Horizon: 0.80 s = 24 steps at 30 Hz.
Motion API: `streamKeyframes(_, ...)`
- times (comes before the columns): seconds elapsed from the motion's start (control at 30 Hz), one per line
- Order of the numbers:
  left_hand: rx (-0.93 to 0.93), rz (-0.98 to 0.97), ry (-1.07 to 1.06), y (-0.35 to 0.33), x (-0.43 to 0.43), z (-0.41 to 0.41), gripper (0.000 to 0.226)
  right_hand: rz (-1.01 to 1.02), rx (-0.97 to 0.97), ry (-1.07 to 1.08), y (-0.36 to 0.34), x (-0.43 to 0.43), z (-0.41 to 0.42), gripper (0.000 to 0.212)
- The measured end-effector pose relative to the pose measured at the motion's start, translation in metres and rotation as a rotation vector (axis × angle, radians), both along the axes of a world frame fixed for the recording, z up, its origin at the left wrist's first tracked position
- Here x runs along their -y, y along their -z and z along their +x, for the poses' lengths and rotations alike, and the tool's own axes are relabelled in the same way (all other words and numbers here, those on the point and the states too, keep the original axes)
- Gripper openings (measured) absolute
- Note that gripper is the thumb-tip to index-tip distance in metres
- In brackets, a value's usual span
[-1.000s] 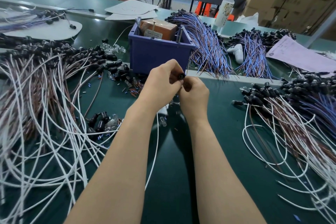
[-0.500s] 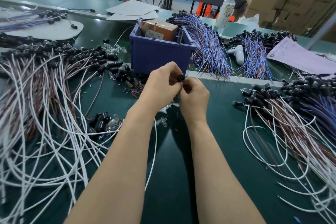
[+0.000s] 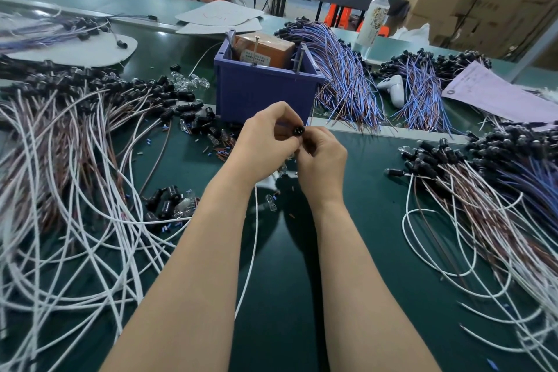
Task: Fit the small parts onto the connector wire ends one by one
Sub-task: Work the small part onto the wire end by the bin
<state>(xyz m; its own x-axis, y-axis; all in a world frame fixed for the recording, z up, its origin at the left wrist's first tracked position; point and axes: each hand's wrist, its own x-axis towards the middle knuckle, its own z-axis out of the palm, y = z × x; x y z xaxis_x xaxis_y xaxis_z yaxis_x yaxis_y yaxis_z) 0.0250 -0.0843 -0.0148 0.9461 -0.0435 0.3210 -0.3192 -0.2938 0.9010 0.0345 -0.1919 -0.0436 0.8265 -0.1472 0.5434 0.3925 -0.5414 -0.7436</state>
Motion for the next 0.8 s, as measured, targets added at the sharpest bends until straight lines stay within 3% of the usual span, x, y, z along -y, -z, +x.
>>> streamKeyframes(0.8,-0.037,-0.079,0.062,-0.0089,-0.0015,-0.0031,0.028,-0.062,0.054,0.024,-0.0008,-0.0014,-0.0005,0.017)
